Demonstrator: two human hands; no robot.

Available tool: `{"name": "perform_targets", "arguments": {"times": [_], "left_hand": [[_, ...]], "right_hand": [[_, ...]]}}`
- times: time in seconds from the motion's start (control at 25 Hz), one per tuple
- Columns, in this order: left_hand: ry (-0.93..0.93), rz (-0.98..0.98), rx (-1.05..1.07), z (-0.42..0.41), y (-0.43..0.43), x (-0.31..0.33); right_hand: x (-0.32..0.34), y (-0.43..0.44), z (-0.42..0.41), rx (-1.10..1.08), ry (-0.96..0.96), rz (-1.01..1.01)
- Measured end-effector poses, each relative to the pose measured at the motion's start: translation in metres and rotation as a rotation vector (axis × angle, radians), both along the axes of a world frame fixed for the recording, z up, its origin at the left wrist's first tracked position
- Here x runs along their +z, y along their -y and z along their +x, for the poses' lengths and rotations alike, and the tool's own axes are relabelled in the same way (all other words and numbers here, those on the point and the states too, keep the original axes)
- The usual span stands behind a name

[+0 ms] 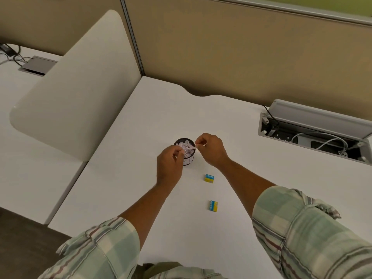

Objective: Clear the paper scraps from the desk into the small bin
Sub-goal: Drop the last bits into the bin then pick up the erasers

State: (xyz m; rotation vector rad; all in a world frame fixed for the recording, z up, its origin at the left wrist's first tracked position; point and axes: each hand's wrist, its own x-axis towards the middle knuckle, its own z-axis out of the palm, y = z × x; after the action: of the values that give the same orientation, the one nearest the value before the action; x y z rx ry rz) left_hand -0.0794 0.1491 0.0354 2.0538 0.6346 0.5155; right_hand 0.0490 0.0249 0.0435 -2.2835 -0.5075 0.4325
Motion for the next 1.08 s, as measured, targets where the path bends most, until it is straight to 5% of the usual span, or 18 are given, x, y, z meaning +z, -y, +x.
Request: {"name": "perform_targets", "arguments": {"times": [0.2,0.52,0.88,1.08], "left_hand": [[-0.123,-0.004,-0.261,-0.024,0.044,-0.024],[-0.592,-0.063,-0.467,-0.054,0.092,-0.069],[-0.65,0.237,-0.479,-0.055,0.121,-0.07],[-0.556,0.009,-0.357,-0.061,0.116,-0.068]], "right_hand": [[-0.019,0.036,-0.011,-0.174,-0.087,0.018],[-0.052,0.079,-0.04,-0.074,-0.183,-0.257],[-0.067,0.082,-0.062,0.162,-0.066,-0.544],[-0.064,0.09,-0.063,-0.069,-0.195,-0.395]]}}
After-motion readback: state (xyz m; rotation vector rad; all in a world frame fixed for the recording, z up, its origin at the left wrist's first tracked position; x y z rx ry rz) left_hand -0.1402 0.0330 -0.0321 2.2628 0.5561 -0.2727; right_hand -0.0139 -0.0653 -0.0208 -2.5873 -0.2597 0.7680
